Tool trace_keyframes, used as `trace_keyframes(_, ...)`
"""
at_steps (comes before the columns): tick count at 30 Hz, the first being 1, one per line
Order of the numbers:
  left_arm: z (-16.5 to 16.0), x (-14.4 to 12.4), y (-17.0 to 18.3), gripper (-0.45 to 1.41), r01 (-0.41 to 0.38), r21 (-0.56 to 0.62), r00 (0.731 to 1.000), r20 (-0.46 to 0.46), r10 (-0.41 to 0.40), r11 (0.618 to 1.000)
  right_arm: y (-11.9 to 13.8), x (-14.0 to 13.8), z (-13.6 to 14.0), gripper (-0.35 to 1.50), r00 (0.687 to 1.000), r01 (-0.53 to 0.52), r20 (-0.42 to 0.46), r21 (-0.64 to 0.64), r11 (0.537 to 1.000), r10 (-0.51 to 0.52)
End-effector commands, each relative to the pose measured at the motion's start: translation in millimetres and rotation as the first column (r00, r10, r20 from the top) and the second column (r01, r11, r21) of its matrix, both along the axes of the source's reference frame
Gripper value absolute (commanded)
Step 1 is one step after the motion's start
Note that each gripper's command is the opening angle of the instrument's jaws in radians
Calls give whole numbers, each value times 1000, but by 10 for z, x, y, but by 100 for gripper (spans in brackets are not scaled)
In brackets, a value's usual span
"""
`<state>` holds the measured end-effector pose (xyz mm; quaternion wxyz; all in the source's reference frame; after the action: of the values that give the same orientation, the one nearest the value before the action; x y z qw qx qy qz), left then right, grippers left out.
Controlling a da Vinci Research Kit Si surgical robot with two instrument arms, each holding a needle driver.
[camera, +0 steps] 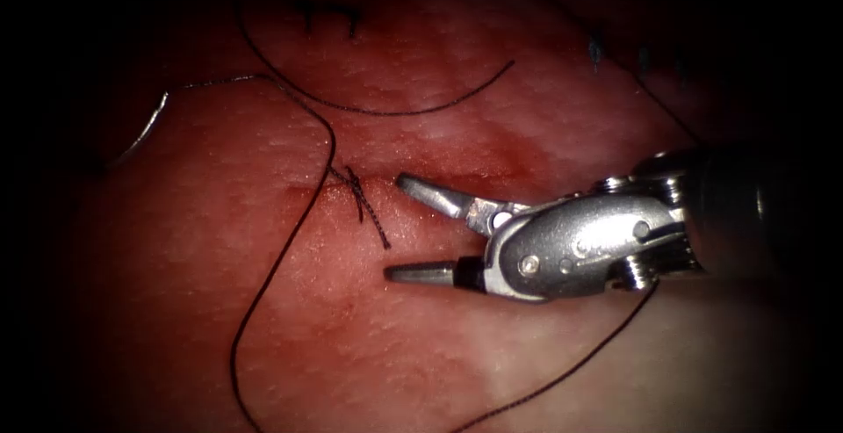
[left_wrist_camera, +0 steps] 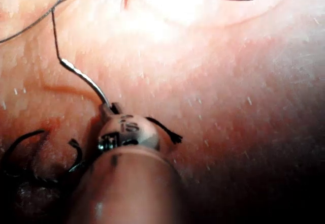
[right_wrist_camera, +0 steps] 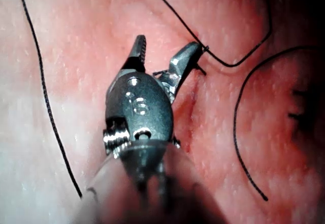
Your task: Wound Closure
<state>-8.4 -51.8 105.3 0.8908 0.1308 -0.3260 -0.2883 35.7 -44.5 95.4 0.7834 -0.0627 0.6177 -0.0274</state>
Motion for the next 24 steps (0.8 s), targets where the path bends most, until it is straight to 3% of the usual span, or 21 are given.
trace_keyframes(1,1,-6,-8,-45,10,-3,1000,8,-10,1000,-4,8,6,138,1000,1,-2,0,1000,-1)
trace_keyframes(5,-14,-18,-1,-45,10,-52,999,38,-8,999,-5,7,4,138,1000,1,-4,6,1000,-1)
trace_keyframes(9,-50,-56,5,-45,27,-147,998,66,-17,989,-3,-7,-3,125,996,-89,37,165,982,84)
trace_keyframes(11,-64,-84,5,-45,45,-193,997,69,-32,980,2,-24,-12,111,984,-179,65,310,933,168)
trace_keyframes(14,-69,-113,5,-45,69,-236,996,69,-54,969,8,-46,-26,110,967,-252,83,413,875,239)
trace_keyframes(17,-70,-130,6,-45,93,-259,994,77,-75,961,12,-61,-37,111,957,-283,82,460,842,278)
trace_keyframes(19,-73,-156,7,-45,136,-296,987,120,-105,945,17,-86,-60,120,934,-329,62,530,782,352)
trace_keyframes(20,-73,-156,7,-45,136,-296,987,120,-105,945,17,-86,-60,120,934,-329,62,530,782,352)
trace_keyframes(21,-76,-172,8,-45,146,-323,985,138,-106,935,18,-101,-78,115,917,-350,56,584,732,394)
trace_keyframes(24,-78,-188,8,-45,159,-342,983,139,-117,926,19,-111,-92,108,902,-368,57,619,693,428)
